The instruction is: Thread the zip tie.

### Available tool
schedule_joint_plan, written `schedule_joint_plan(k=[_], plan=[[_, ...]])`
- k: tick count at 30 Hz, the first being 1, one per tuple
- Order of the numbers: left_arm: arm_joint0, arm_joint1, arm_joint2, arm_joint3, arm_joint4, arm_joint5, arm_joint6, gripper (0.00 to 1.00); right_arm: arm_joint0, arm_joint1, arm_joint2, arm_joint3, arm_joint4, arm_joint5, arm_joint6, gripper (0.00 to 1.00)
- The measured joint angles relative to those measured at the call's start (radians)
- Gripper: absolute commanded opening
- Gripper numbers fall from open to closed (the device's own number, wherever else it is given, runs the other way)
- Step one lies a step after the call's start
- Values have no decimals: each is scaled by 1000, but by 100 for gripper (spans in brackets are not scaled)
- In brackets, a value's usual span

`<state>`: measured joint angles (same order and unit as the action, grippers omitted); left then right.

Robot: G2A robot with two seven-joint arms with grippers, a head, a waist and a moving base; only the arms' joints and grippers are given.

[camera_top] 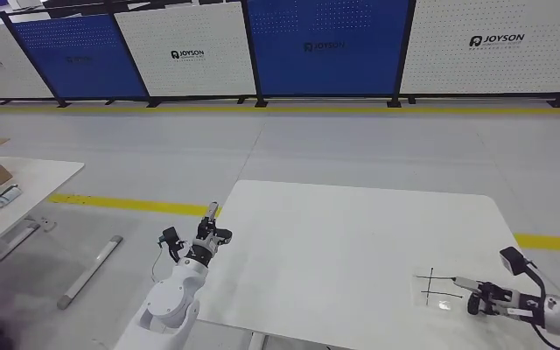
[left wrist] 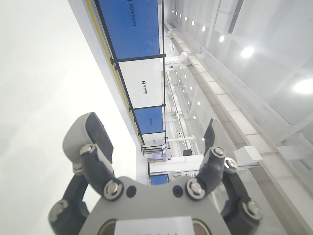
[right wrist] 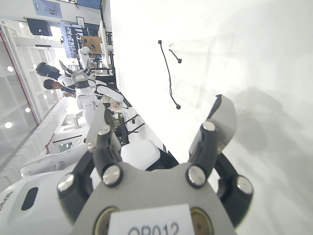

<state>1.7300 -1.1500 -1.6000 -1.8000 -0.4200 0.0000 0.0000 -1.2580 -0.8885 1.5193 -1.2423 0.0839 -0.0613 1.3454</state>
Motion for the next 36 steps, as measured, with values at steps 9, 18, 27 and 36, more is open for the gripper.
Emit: schedule_joint_plan(k=[9,18,27,36], plan=[[0,0,0,0,0,0,0,100,17,4,-27,40,-5,-3,0,31],[0,0,0,0,0,0,0,100,16,10,-33,61,1,-15,-1,16],[0,0,0,0,0,0,0,100,23,15,-46,68,-1,-9,1,14],[0,0,0,0,0,0,0,100,29,19,-60,58,2,-5,-4,0]])
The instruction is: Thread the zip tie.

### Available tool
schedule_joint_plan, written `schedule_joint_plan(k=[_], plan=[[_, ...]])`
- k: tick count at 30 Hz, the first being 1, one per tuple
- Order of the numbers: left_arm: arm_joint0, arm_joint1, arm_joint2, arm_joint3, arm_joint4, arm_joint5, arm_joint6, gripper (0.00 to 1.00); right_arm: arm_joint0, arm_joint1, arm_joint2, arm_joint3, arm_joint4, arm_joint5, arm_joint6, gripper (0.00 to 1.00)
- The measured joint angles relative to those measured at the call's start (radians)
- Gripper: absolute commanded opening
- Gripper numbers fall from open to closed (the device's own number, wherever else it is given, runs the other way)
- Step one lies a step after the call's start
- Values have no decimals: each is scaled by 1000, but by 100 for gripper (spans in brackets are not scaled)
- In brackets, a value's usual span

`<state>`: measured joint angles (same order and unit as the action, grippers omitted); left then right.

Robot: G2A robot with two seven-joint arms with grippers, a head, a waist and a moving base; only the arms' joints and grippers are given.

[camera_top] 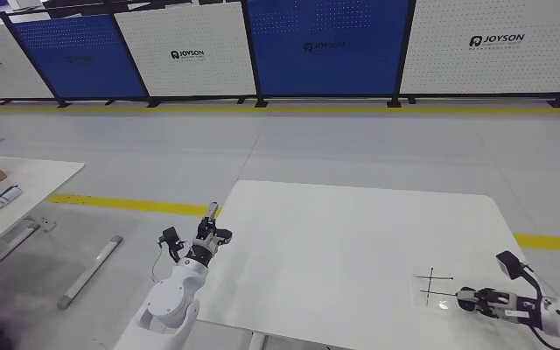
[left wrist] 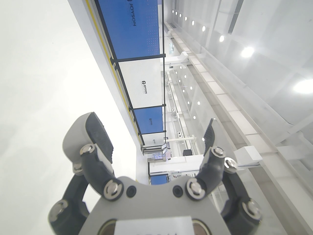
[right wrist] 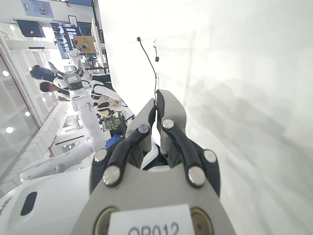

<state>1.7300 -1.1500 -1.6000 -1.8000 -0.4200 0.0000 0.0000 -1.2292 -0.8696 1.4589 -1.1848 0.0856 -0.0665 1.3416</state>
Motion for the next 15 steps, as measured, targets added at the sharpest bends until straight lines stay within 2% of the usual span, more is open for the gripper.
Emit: schedule_joint_plan(k=[3,7,12,15], plan=[[0,0,0,0,0,0,0,100,1,2,-2,0,4,-3,1,0],[0,0,0,0,0,0,0,100,-10,6,18,6,45,-33,14,0],[0,0,0,0,0,0,0,100,-40,12,67,12,151,-82,27,0],[0,0,0,0,0,0,0,100,-56,13,74,9,234,-112,49,0]])
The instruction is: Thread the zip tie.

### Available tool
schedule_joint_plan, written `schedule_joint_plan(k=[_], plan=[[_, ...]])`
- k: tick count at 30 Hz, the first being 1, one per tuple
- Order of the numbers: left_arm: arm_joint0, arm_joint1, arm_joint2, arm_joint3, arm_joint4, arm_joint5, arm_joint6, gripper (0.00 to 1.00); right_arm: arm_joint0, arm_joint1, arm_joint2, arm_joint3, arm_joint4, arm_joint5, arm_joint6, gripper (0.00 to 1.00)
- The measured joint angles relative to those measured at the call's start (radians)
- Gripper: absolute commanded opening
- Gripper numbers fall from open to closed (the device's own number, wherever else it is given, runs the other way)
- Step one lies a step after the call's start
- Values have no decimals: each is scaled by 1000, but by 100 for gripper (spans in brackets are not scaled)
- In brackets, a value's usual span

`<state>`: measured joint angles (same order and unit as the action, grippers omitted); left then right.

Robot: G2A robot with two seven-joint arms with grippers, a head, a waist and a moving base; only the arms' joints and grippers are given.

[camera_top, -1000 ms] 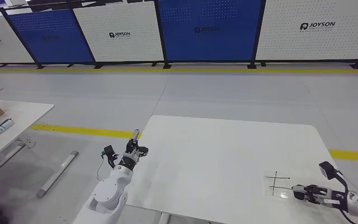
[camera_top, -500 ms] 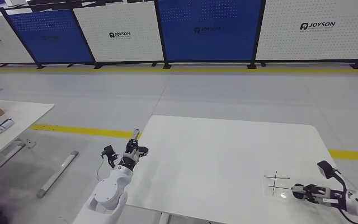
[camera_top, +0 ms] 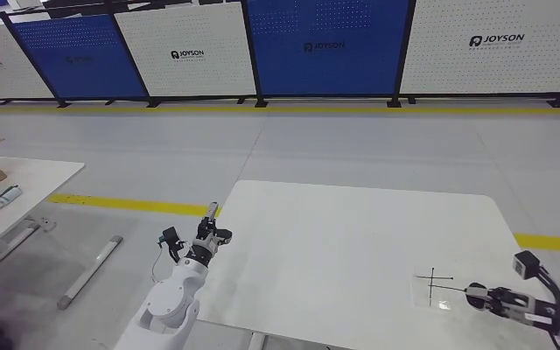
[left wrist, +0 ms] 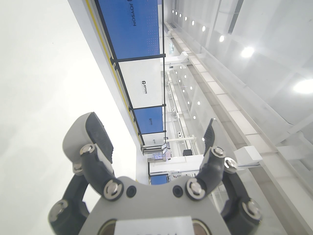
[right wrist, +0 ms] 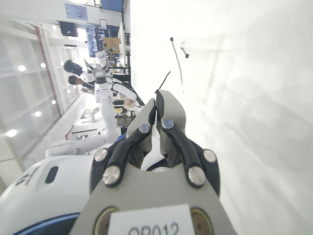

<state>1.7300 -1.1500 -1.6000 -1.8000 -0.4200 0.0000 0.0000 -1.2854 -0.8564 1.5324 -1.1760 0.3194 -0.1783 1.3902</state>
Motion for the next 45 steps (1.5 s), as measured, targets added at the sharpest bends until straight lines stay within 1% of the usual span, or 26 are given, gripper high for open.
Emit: schedule_joint_plan(k=[2,6,8,15,17,21,23,26,38,40,43,45], plan=[[0,0,0,0,0,0,0,100,-10,5,-21,-11,58,-16,1,0],[0,0,0,0,0,0,0,100,-13,23,-77,-19,165,-27,0,0],[0,0,0,0,0,0,0,100,-12,25,-82,-19,178,-28,0,0],[0,0,0,0,0,0,0,100,-15,24,-83,-24,171,-29,-4,0],[0,0,0,0,0,0,0,100,-32,22,-88,-62,172,-39,-21,0],[0,0,0,0,0,0,0,100,-70,23,-68,-153,235,-61,-5,0],[0,0,0,0,0,0,0,100,-94,23,-61,-213,247,-58,-18,0],[0,0,0,0,0,0,0,100,-116,23,-68,-285,209,-33,-62,0],[0,0,0,0,0,0,0,100,-117,23,-70,-290,203,-29,-65,0],[-4,0,0,-2,0,-2,1,100,-117,23,-70,-290,203,-29,-65,0],[-23,-4,10,-31,-14,-1,-5,100,-117,23,-70,-290,203,-29,-65,0],[-27,-5,19,-69,-13,7,-25,100,-117,23,-70,-290,203,-29,-65,0]])
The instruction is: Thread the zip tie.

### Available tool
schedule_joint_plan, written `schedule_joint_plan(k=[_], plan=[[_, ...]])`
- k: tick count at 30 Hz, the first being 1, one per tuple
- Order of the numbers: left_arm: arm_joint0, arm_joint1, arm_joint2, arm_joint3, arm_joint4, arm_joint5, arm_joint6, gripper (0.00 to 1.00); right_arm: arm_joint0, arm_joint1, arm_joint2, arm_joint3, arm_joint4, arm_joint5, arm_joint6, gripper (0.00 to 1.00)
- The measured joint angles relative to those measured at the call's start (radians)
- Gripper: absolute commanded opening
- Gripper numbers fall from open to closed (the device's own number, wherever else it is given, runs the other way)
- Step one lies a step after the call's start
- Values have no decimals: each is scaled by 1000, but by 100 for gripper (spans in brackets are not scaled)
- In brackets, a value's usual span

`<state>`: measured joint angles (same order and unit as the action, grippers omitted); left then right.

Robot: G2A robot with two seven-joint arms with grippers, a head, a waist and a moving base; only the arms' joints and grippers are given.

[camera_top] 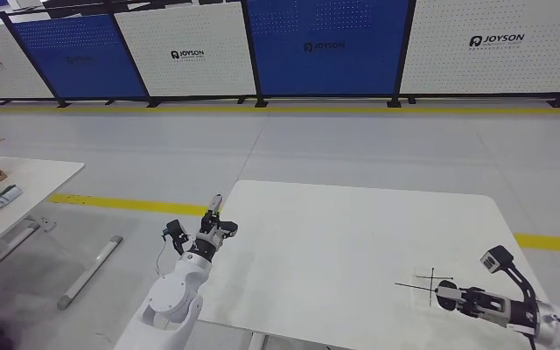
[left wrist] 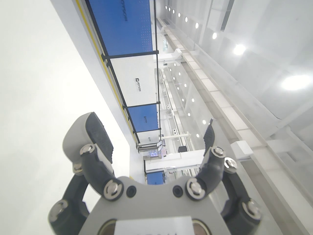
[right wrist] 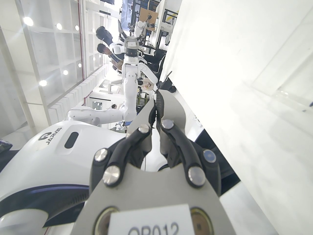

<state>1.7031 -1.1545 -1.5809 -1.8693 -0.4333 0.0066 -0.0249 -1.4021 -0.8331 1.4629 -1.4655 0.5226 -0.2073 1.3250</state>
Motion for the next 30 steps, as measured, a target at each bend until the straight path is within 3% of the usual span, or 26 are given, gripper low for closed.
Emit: schedule_joint_plan(k=[5,8,11,13,20,23,30], plan=[[12,-3,65,-105,69,11,-37,100,0,0,0,0,0,0,0,0],[-4,-6,131,-125,130,42,-53,100,0,0,0,0,0,0,0,0],[-45,-12,202,-101,154,95,-70,100,0,0,0,0,0,0,0,0],[-75,-16,225,-83,148,125,-61,100,0,0,0,0,0,0,0,0],[-77,-16,225,-83,147,125,-55,100,-1,-1,-1,-4,4,-2,-3,0],[-81,-14,222,-72,176,113,-64,100,-4,-7,-13,-28,53,-38,-1,0],[-78,5,240,-16,370,104,-245,100,37,-33,-122,-93,56,-66,-94,0]])
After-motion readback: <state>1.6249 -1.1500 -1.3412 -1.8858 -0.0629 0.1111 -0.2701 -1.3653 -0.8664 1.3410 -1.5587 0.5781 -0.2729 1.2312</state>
